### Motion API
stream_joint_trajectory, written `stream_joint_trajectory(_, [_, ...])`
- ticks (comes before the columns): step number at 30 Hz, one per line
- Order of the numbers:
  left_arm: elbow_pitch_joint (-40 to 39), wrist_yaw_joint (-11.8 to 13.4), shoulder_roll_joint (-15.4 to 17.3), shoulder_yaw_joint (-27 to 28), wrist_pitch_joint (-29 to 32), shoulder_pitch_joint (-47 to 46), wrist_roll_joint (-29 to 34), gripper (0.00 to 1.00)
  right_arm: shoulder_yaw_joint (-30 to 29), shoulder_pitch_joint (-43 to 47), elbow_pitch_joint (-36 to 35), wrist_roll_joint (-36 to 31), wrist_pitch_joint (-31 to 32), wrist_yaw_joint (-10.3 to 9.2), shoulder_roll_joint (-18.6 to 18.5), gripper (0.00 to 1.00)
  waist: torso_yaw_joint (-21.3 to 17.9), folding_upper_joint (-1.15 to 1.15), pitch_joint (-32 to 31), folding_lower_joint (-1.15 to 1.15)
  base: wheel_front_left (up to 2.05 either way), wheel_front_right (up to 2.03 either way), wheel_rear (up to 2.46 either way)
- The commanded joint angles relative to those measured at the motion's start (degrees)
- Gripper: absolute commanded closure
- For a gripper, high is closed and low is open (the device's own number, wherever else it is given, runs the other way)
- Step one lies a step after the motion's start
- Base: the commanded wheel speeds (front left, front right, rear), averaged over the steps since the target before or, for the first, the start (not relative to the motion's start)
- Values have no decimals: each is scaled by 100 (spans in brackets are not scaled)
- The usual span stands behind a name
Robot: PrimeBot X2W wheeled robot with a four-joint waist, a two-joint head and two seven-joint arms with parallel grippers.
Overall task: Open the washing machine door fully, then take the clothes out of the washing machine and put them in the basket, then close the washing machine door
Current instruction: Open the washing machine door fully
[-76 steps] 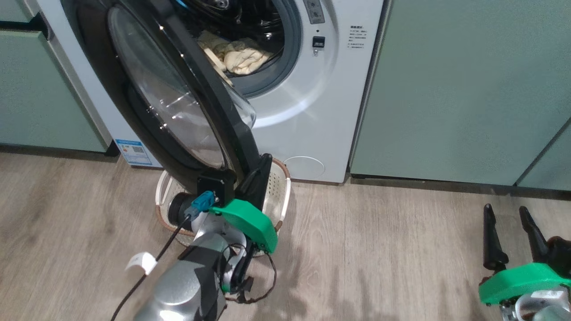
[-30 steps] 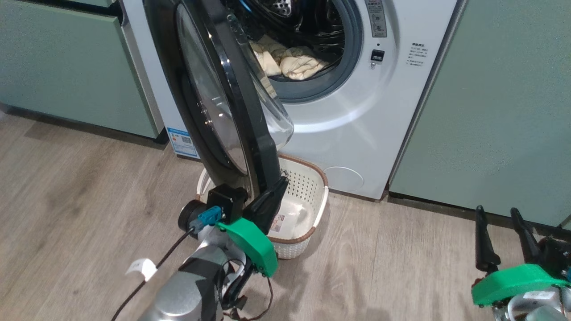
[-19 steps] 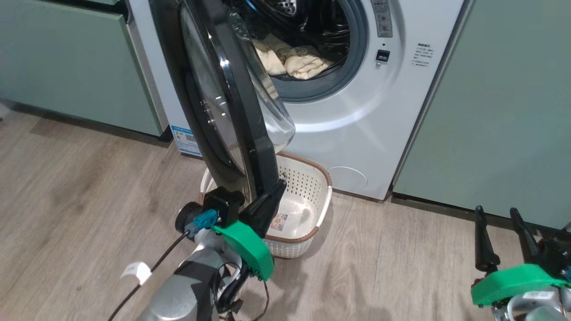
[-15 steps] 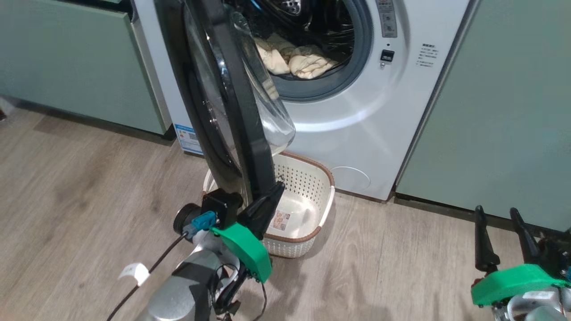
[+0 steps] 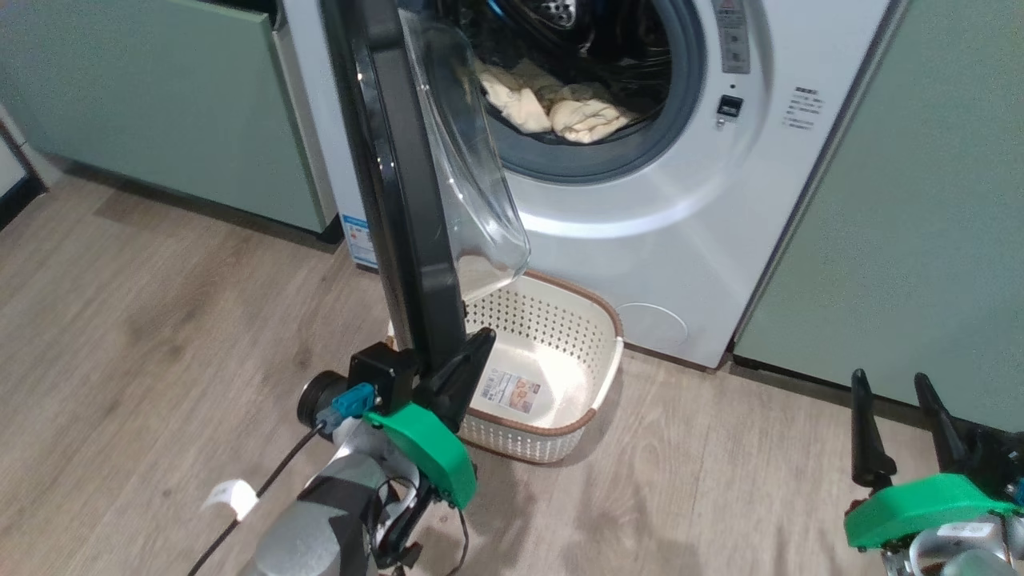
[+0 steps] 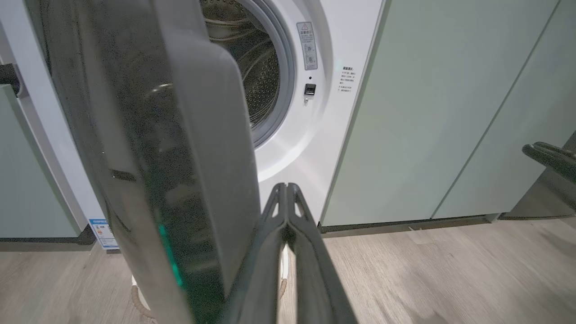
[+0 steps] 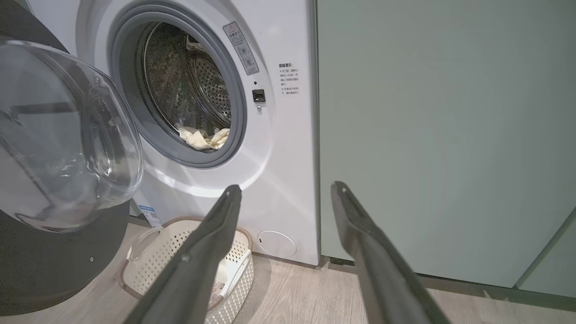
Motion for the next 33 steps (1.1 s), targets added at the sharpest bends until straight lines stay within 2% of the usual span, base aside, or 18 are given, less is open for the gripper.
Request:
stream_joint_trajectory(1, [-162,100,200,353,-36,-191,-30,100,118,-129,-169,35,-55,25,-54,0,48,0,2,0,0,0,0])
stream_joint_trajectory(17, [-404,381,474,617,75,63,-215,100,127,-152,-164,39,-55,25,-29,0,361,0,42,0,0,0,0])
stream_joint_trajectory(33, [-531,710,840,1241,59,243,-557,100,112,-149,-171,44,-55,25,-3,0,713,0,33,0,0,0,0])
